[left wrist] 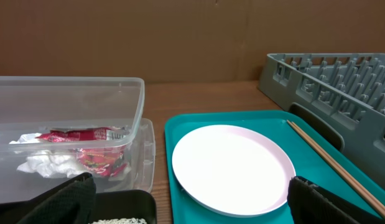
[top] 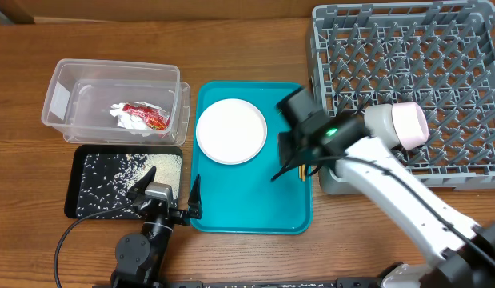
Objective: Sort waste into correct bins and load items into the dishwasher
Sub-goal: 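Place the pink bowl on its side in the grey rack, then reach the right gripper down to the wooden chopsticks on the tray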
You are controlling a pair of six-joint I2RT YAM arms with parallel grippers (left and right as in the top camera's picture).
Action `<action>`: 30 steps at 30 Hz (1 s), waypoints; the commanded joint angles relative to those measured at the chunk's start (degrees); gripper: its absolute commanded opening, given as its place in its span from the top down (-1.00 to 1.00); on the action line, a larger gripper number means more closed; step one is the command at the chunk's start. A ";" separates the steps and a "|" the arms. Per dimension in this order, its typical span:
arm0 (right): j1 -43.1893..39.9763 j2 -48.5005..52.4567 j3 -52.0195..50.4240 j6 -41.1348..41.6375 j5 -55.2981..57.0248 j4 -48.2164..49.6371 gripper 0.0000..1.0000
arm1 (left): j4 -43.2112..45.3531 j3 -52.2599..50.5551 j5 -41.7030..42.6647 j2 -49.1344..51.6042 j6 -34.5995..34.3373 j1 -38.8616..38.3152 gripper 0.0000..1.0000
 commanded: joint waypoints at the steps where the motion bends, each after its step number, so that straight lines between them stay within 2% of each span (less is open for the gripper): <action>1: 0.09 1.66 -6.16 4.00 6.08 5.79 0.22 | 0.07 -0.28 0.46 -0.61 -0.39 -0.20 -1.00; 3: 0.09 3.34 -8.76 2.40 6.08 9.94 0.28 | 0.07 -0.28 0.46 -0.61 -0.39 -0.20 -1.00; 5: 0.09 7.06 -10.23 -3.30 6.10 14.21 0.30 | 0.07 -0.28 0.46 -0.61 -0.39 -0.20 -1.00; 15: -0.13 15.08 -10.23 -4.87 12.52 19.58 0.29 | 0.07 -0.28 0.46 -0.61 -0.39 -0.20 -1.00; 23: -0.13 15.32 -10.23 -5.11 11.28 20.39 0.29 | 0.07 -0.28 0.46 -0.61 -0.39 -0.20 -1.00; 28: -0.02 15.08 -8.11 -7.89 11.45 17.55 0.28 | 0.07 -0.28 0.46 -0.61 -0.39 -0.20 -1.00; 30: -0.02 15.08 -7.61 -7.85 11.37 17.22 0.22 | 0.07 -0.28 0.46 -0.61 -0.39 -0.20 -1.00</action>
